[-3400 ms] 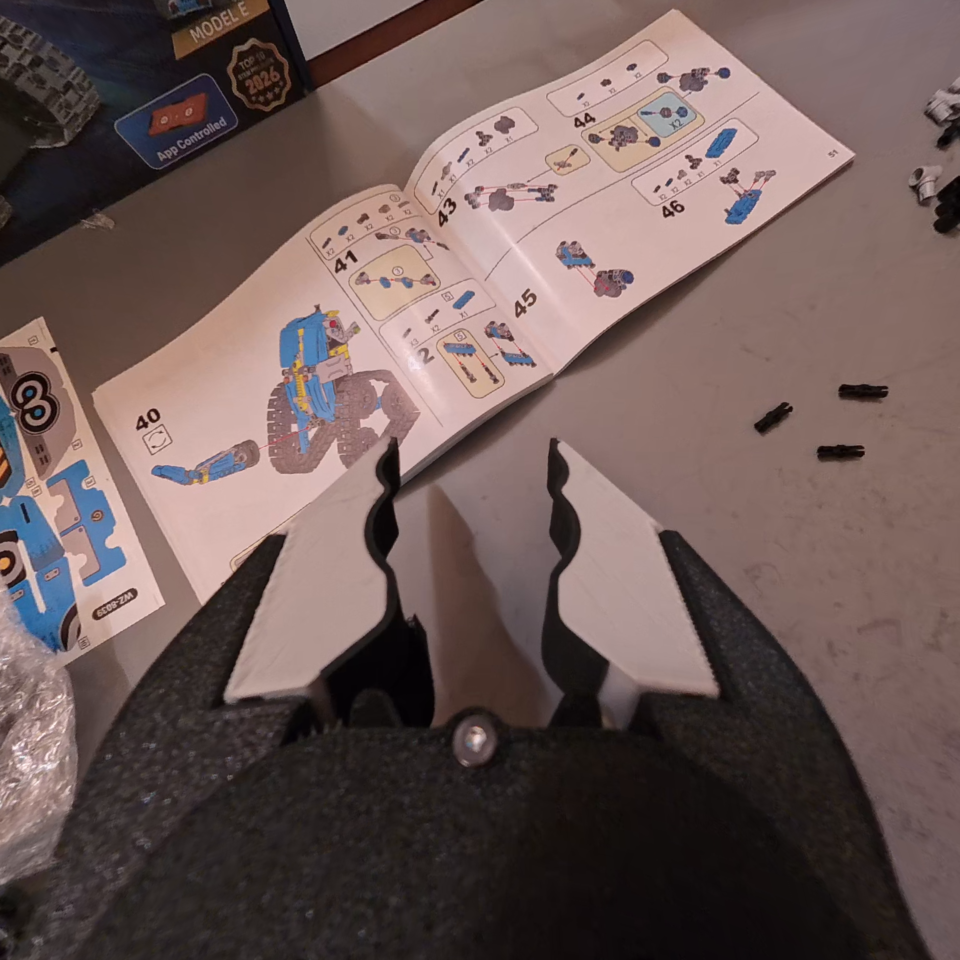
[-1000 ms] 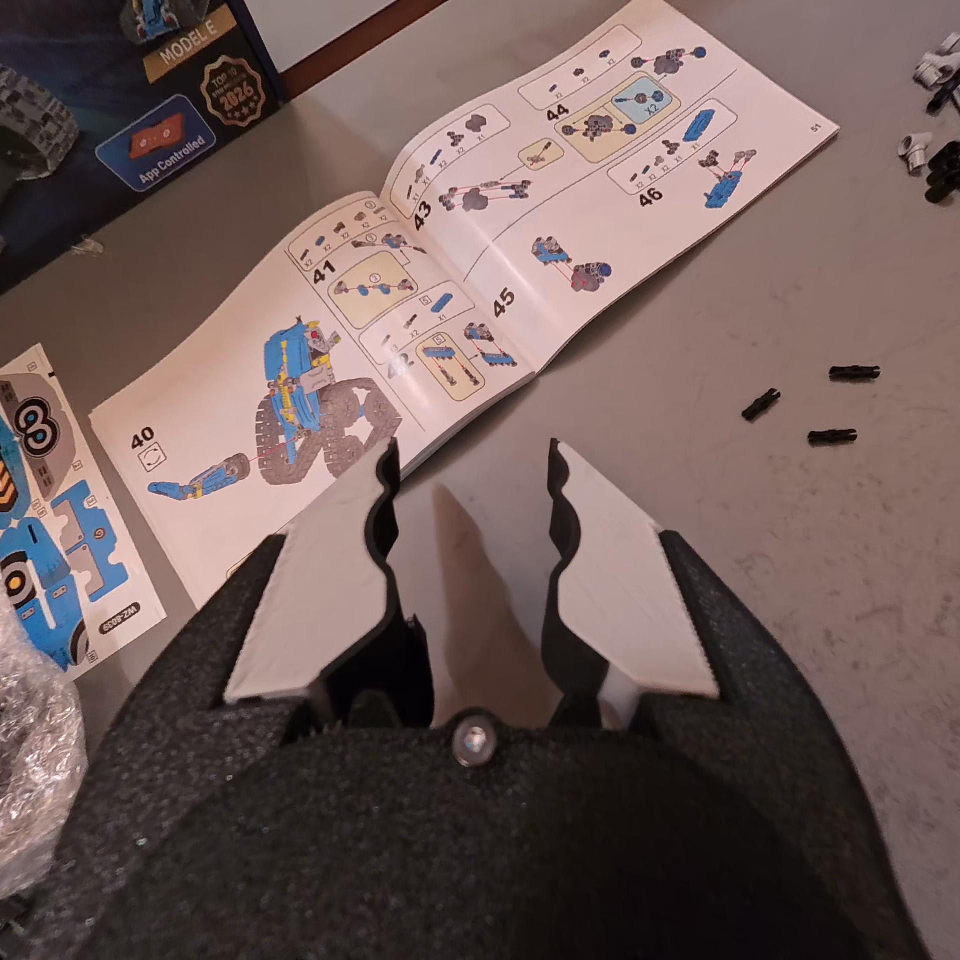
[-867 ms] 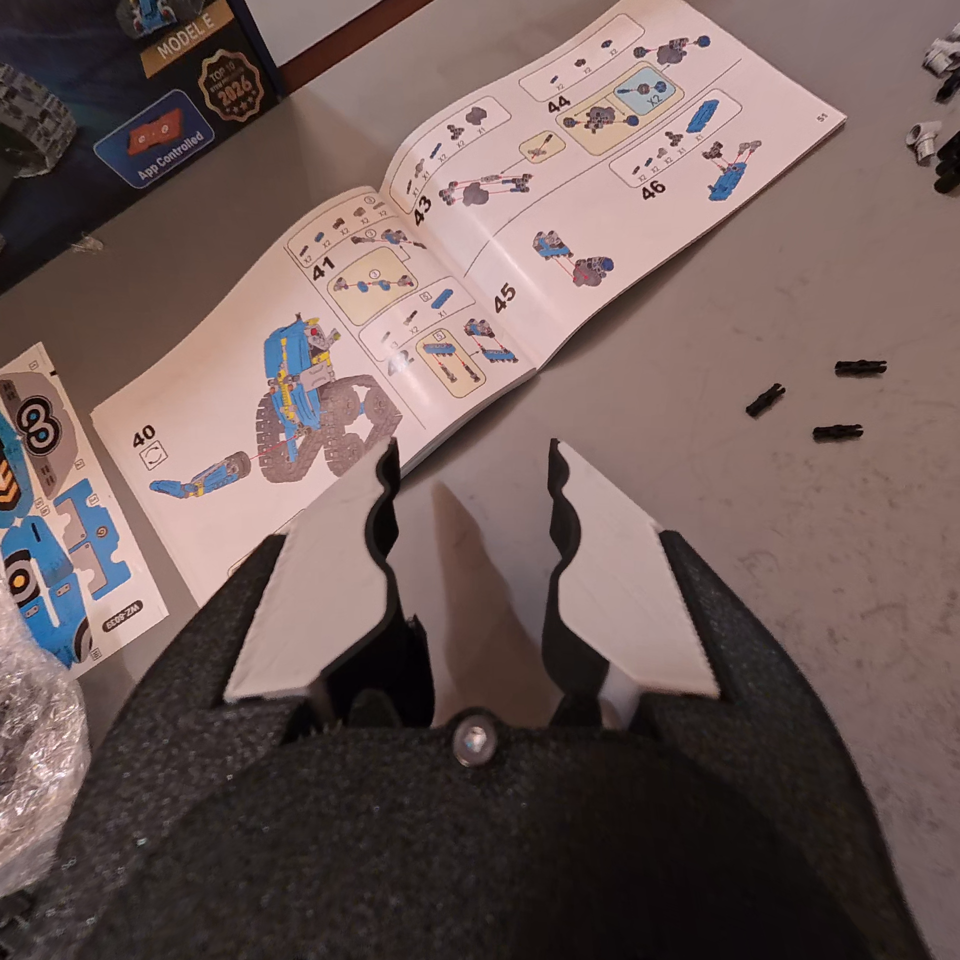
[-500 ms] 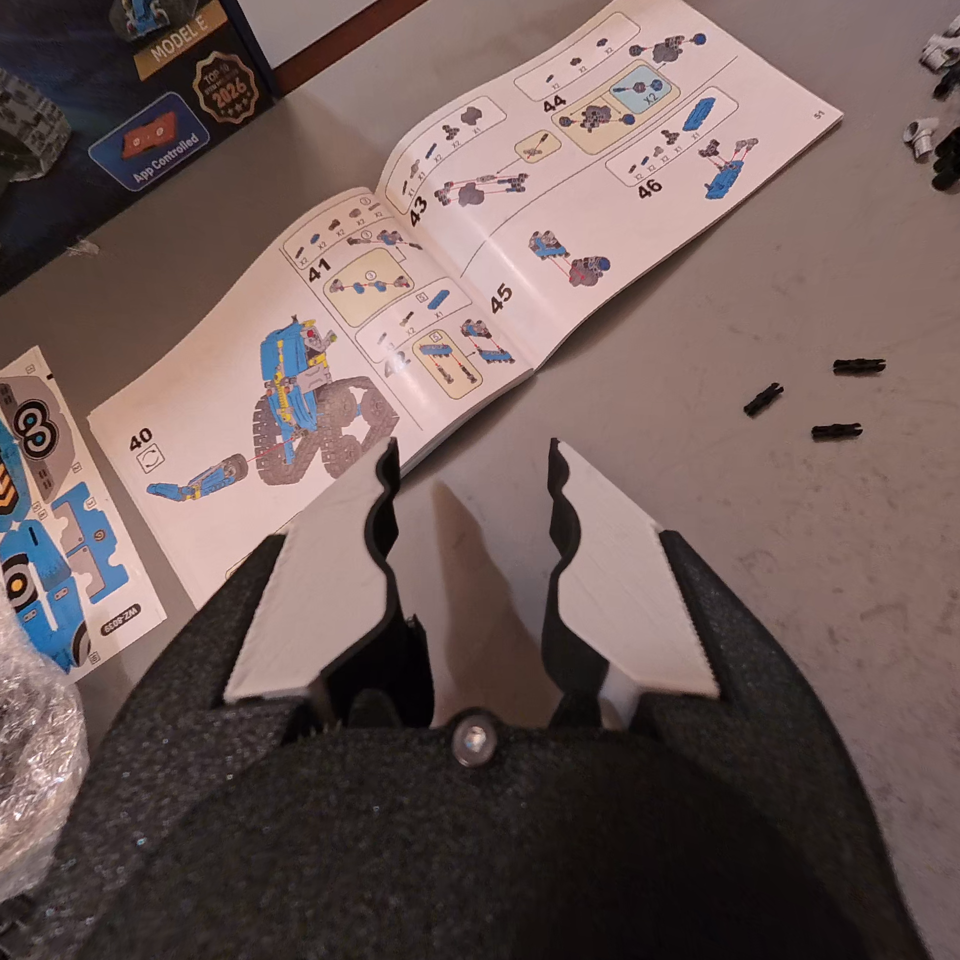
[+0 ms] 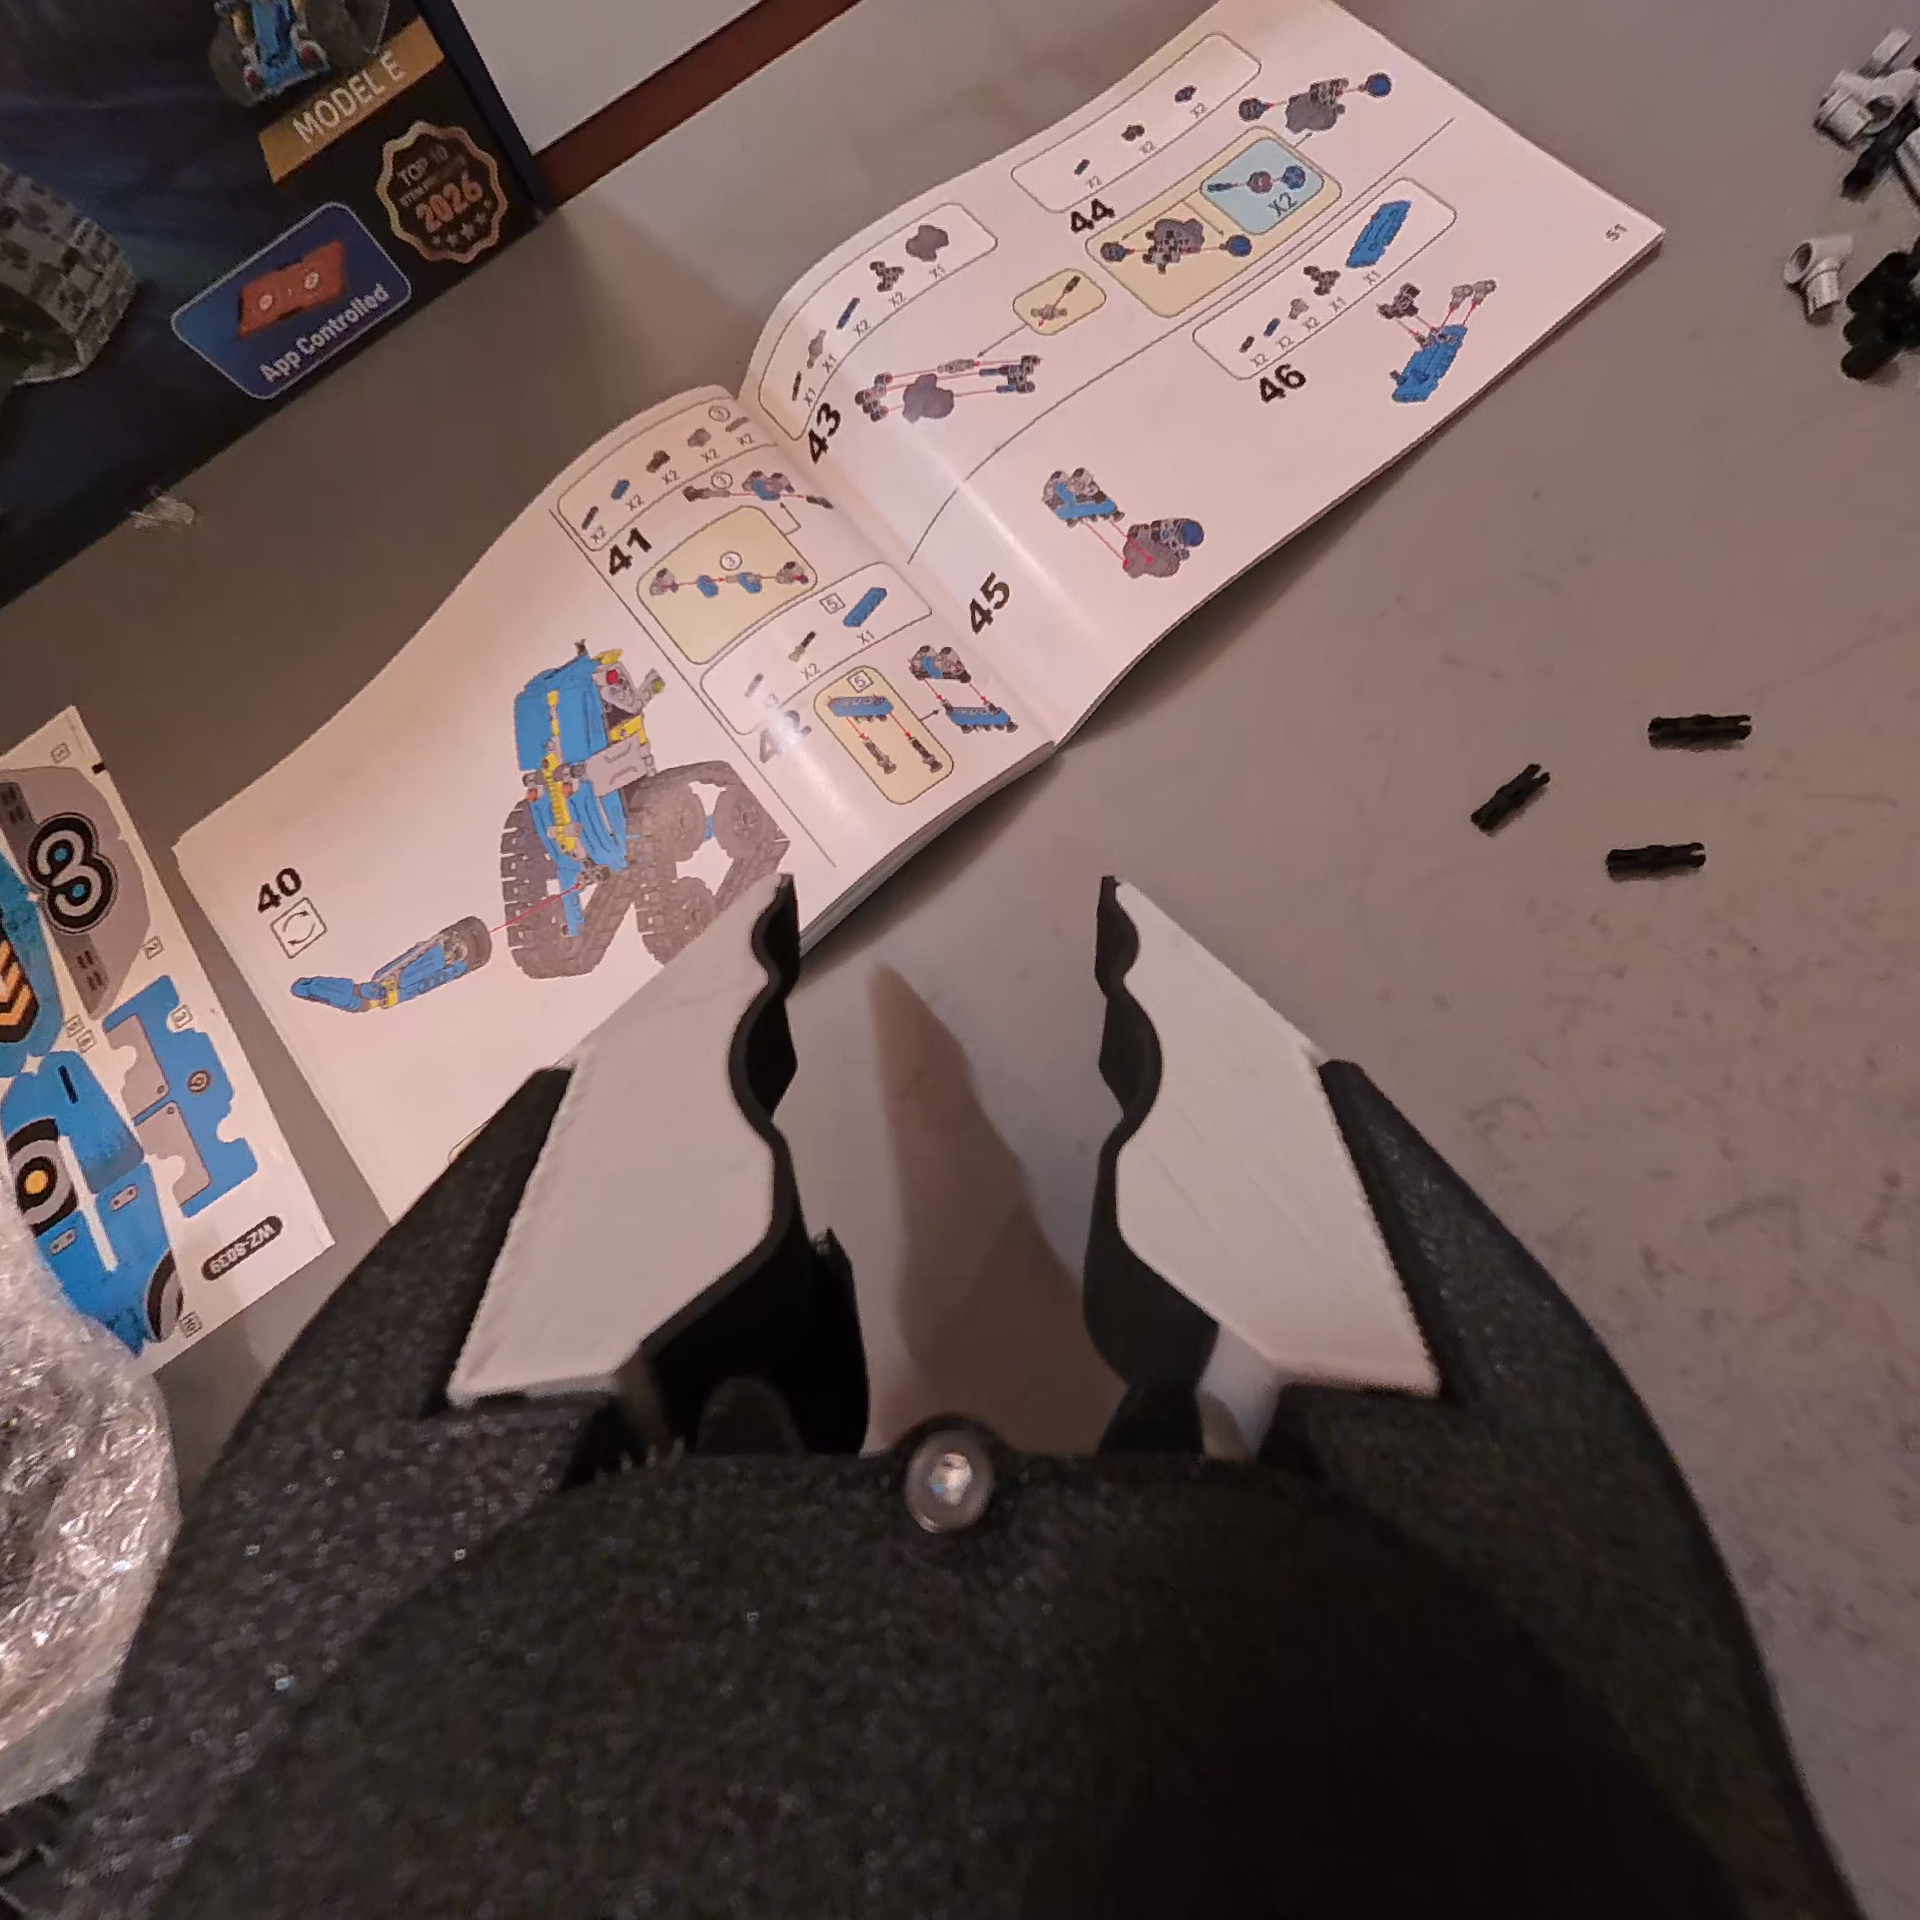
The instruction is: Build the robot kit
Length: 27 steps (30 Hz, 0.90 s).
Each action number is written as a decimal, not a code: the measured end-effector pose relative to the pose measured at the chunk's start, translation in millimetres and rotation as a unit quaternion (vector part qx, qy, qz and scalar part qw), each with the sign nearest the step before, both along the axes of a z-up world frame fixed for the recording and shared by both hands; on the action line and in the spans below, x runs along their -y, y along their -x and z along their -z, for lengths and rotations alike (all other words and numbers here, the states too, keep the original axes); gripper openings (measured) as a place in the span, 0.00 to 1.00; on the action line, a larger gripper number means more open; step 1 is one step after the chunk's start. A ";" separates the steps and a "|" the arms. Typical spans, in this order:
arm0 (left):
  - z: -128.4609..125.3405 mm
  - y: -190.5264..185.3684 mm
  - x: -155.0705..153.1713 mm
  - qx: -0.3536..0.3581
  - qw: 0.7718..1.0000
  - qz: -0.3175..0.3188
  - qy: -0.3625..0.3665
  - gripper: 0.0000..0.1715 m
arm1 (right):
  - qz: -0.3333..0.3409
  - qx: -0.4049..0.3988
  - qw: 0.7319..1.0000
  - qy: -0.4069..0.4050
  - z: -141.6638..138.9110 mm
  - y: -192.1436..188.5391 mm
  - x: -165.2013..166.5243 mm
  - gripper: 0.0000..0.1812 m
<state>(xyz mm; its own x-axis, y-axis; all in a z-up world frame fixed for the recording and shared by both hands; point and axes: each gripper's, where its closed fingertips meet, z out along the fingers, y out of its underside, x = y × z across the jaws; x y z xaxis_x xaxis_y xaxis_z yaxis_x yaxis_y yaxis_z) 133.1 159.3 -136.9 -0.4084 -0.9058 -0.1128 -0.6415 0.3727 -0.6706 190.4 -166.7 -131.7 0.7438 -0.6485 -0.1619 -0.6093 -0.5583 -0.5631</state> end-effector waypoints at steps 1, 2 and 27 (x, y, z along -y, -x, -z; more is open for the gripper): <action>0.1 0.5 1.1 -0.001 1.000 0.002 0.002 0.33 | -0.006 -0.017 1.000 -0.018 -0.6 5.1 2.3 0.13; -0.2 0.6 2.5 -0.001 1.000 0.004 0.005 0.33 | -0.007 -0.026 0.999 -0.020 0.2 8.3 6.8 0.13; 5.6 2.1 3.1 -0.013 1.000 0.007 0.009 0.33 | 0.011 -0.032 0.992 0.121 1.5 27.4 56.9 0.04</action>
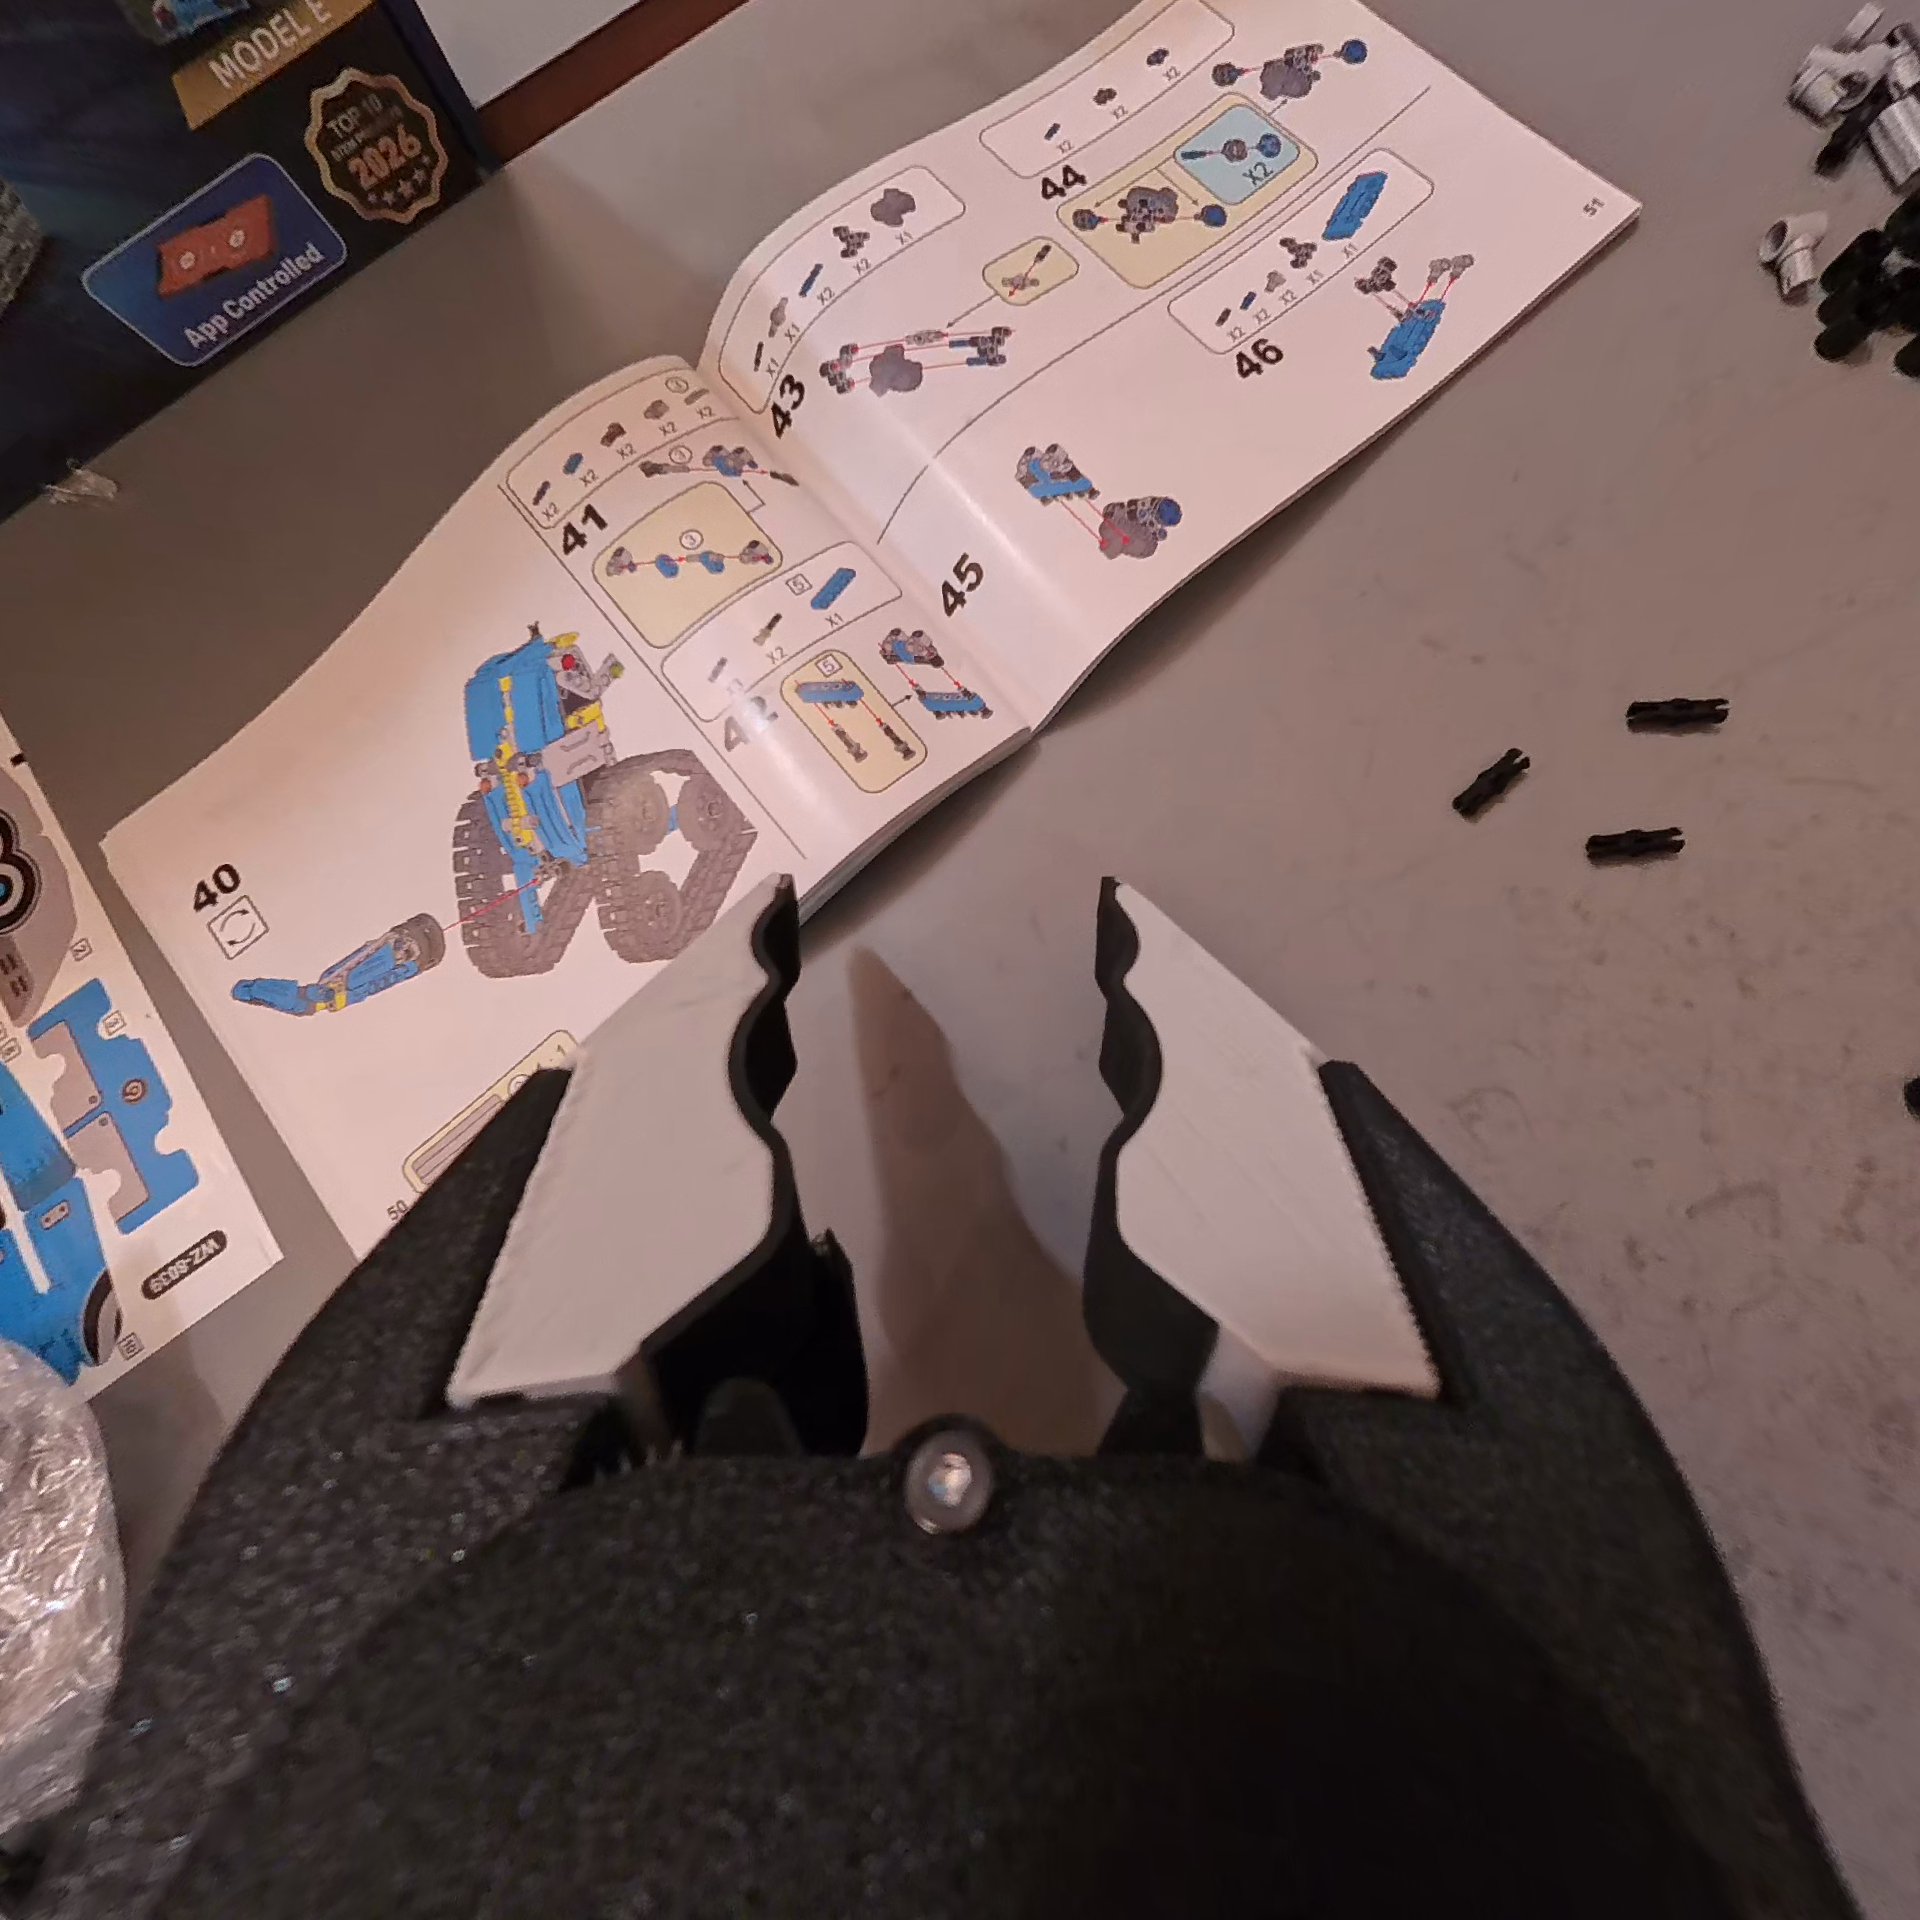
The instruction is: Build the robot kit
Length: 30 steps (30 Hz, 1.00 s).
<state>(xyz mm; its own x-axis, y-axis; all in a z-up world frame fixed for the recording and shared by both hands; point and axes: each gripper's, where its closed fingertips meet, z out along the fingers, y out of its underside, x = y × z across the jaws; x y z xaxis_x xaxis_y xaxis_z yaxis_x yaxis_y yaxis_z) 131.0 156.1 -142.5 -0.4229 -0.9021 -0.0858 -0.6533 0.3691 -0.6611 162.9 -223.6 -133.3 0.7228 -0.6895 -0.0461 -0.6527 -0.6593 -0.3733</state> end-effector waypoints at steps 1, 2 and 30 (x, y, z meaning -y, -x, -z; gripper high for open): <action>0.3 0.2 -0.1 -0.001 1.000 0.000 -0.001 0.33 | 0.003 0.000 1.000 0.008 1.4 -0.6 3.2 0.04; 0.3 0.4 -0.3 0.000 1.000 0.001 -0.002 0.33 | 0.007 0.000 1.000 0.014 3.1 -1.3 5.8 0.04; 3.3 2.0 1.0 -0.006 1.000 0.007 -0.011 0.34 | 0.056 0.039 0.997 0.040 4.1 -19.4 37.6 0.09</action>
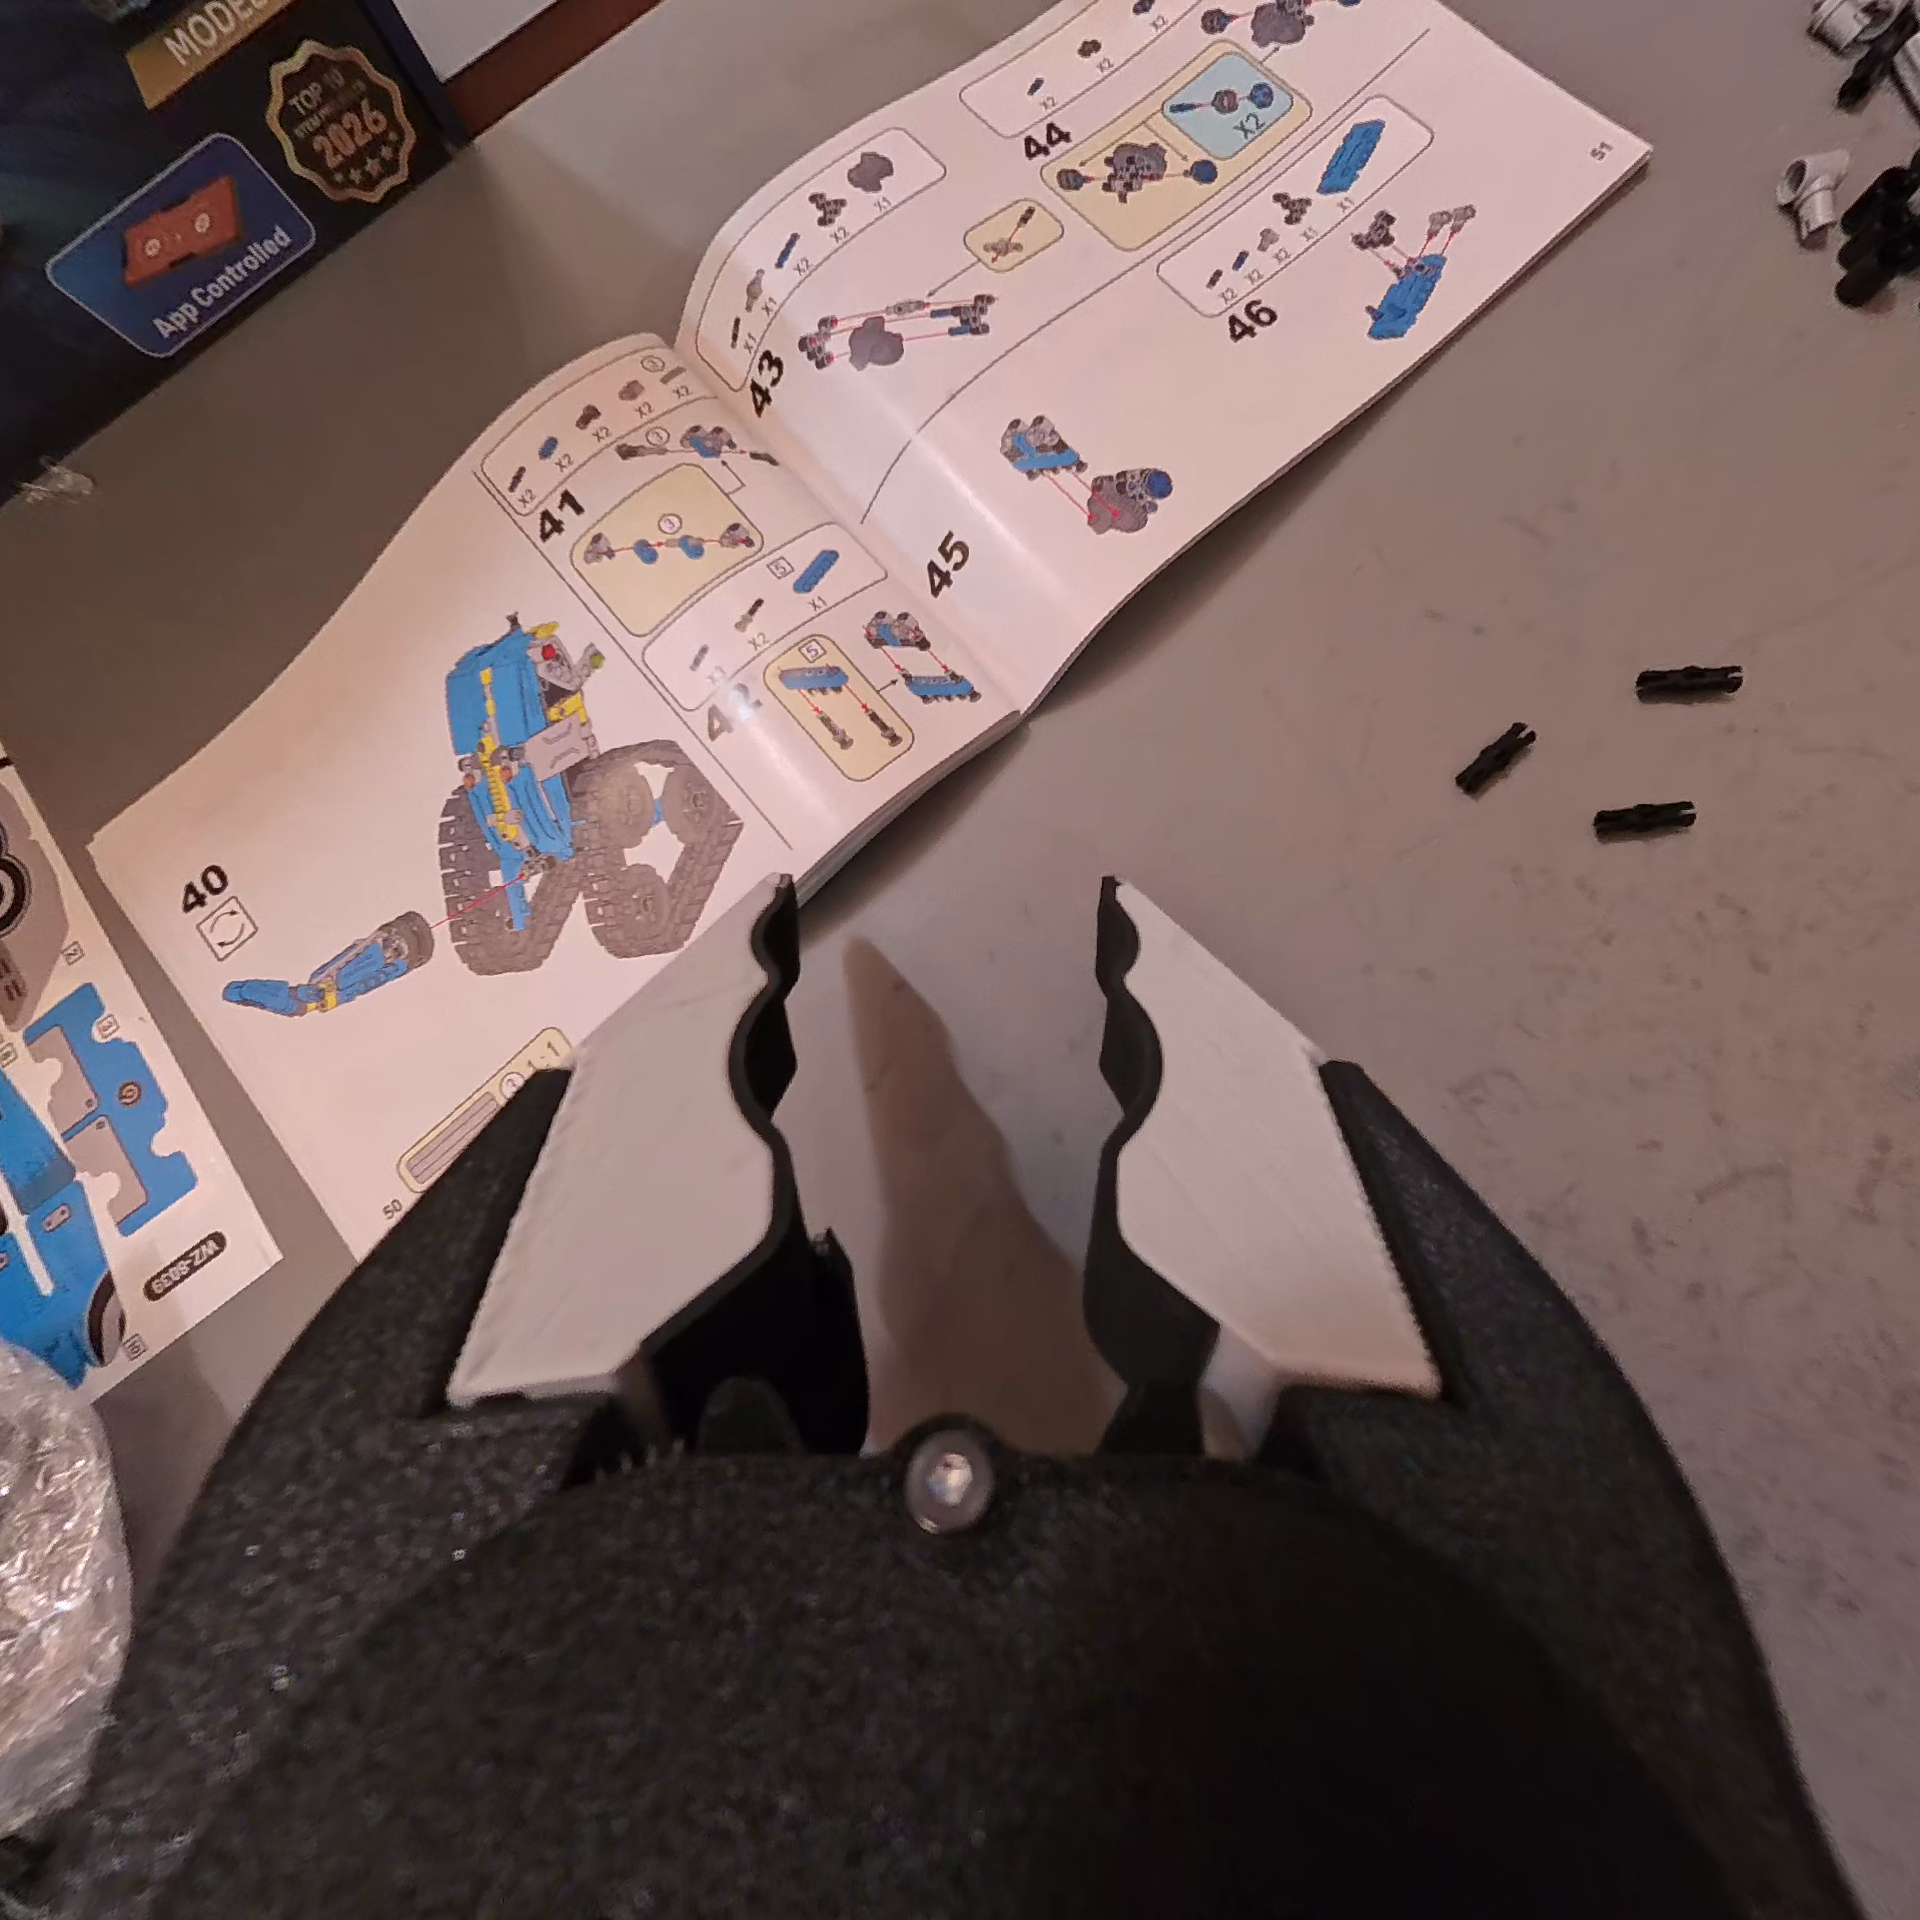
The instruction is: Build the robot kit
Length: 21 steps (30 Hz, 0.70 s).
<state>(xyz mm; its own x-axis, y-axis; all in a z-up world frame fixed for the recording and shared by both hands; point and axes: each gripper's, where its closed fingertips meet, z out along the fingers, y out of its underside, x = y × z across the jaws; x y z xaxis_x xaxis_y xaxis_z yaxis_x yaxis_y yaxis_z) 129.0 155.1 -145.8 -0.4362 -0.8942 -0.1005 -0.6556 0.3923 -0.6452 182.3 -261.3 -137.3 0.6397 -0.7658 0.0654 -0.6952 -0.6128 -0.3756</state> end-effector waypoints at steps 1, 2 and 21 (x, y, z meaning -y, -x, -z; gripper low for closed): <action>-0.6 -0.2 0.6 0.001 1.000 0.001 0.000 0.33 | 0.006 0.000 1.000 0.003 0.4 -1.1 2.2 0.09; -0.9 -0.3 1.2 0.002 1.000 0.001 0.001 0.33 | 0.009 0.000 1.000 0.002 0.4 -1.6 3.5 0.09; 0.9 0.6 1.1 -0.001 1.000 0.004 -0.005 0.34 | -0.026 0.010 1.000 0.002 1.2 -2.5 -13.8 0.03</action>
